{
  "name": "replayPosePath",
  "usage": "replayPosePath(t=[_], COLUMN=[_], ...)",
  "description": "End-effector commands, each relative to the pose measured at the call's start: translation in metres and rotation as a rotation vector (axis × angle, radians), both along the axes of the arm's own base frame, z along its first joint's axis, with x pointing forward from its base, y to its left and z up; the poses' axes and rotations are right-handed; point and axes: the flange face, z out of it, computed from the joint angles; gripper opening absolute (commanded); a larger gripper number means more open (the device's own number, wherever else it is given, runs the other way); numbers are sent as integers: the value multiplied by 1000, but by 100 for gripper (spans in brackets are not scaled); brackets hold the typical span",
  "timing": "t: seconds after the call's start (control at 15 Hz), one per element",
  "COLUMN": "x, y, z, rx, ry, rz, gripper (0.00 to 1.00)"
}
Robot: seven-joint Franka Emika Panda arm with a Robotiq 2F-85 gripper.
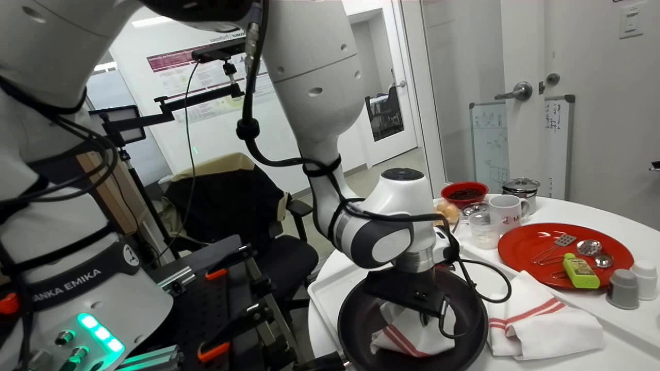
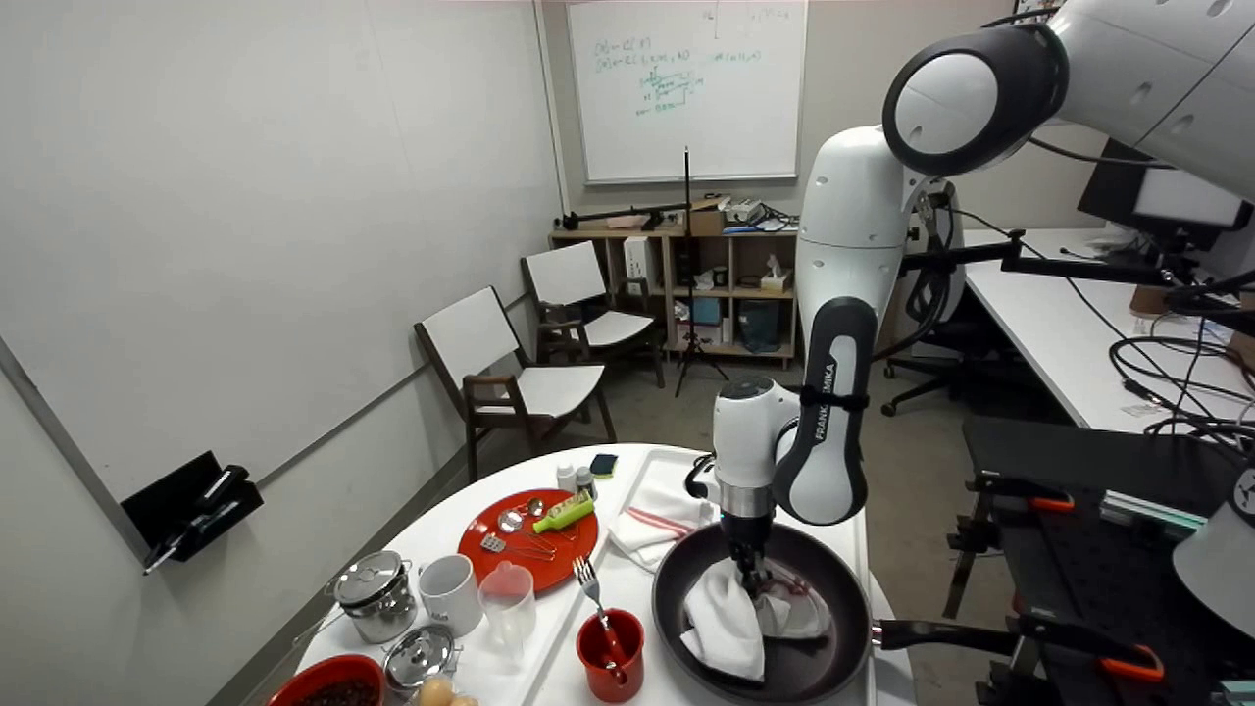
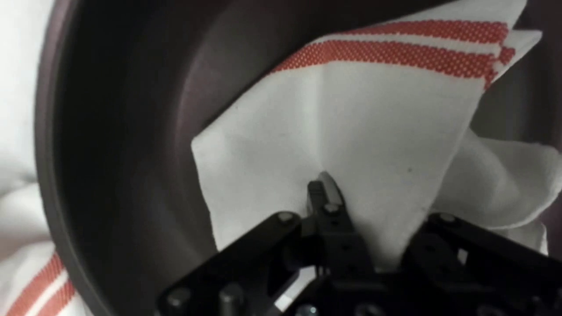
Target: Wipe the pan with the white towel
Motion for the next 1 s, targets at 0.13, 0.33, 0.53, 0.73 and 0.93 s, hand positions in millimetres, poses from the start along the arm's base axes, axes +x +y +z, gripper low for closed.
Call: replayPosePath(t=[0.13, 0.33, 0.53, 0.73, 0.93], x=[-21, -29, -32, -27, -16], y=[-50, -76, -88, -85, -72], z=[-13, -10, -11, -9, -3], rx=[-62, -85, -94, -95, -96], ry=[36, 40, 37, 30, 15], rz=[-55, -97, -118, -125, -106], gripper=[3, 3, 3, 3, 3])
